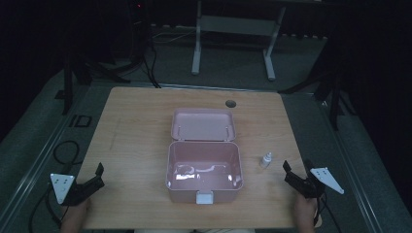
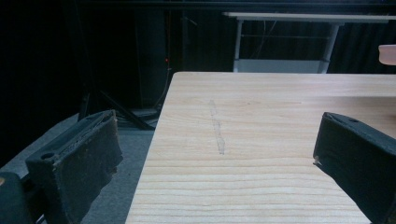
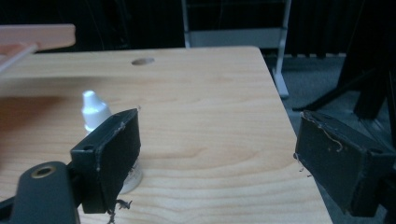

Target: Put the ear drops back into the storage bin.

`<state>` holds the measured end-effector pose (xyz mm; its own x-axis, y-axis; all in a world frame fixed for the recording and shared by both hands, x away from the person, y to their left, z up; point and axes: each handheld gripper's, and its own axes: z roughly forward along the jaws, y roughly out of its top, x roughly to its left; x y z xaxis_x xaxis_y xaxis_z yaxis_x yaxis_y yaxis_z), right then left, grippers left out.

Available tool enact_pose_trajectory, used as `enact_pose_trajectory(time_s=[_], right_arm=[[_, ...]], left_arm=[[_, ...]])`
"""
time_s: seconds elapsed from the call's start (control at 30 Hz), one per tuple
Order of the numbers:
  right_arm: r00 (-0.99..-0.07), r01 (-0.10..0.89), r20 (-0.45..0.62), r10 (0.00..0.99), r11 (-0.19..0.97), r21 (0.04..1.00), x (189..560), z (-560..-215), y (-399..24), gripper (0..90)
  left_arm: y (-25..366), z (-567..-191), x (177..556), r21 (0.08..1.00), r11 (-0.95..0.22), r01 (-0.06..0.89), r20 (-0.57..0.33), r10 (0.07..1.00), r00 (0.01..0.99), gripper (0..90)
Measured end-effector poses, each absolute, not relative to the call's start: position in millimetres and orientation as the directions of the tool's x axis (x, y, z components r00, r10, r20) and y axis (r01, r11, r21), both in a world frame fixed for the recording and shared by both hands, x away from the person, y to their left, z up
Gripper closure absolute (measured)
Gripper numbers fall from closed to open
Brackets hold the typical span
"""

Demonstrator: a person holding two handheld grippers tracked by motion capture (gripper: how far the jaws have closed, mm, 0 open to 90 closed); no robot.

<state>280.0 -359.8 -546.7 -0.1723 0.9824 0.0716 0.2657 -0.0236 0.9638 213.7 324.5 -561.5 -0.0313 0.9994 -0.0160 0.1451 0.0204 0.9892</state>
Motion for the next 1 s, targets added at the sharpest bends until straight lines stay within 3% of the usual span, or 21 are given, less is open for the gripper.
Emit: enact_pose_trajectory(time_s=[0.27,0.37,0.4,0.5,0.53,0.63,1.0], right_arm=[[-0.148,0.338,0.071,0.986,-0.017,0.941,285.0,-547.9,-357.8,14.7],[-0.164,0.358,0.083,0.983,-0.019,0.934,285.4,-546.4,-357.7,14.9],[-0.173,0.4,0.025,0.985,0.047,0.916,288.0,-543.4,-354.8,14.9],[-0.229,0.435,0.039,0.973,0.067,0.898,291.2,-542.3,-356.0,14.9],[-0.27,0.481,0.054,0.961,0.086,0.872,294.1,-542.0,-357.5,14.8],[-0.263,0.517,0.011,0.965,0.131,0.846,293.5,-539.7,-358.2,14.8],[-0.28,0.727,0.061,0.958,0.17,0.666,300.6,-517.2,-358.9,12.6]], left_arm=[[324.5,-561.6,213.6,0.989,0.02,0.148,-0.016,0.999,-0.03,1.0],[324.5,-561.6,213.5,0.989,0.018,0.149,-0.014,1.0,-0.028,1.0],[324.5,-561.6,213.4,0.989,0.017,0.149,-0.013,1.0,-0.026,1.0],[324.5,-561.7,213.5,0.988,0.015,0.151,-0.011,1.0,-0.024,1.0],[324.3,-561.7,213.6,0.988,0.014,0.152,-0.01,1.0,-0.022,1.0],[324.0,-561.8,214.0,0.988,0.011,0.153,-0.009,1.0,-0.019,1.0],[323.4,-561.8,214.1,0.988,0.009,0.154,-0.006,1.0,-0.019,1.0]])
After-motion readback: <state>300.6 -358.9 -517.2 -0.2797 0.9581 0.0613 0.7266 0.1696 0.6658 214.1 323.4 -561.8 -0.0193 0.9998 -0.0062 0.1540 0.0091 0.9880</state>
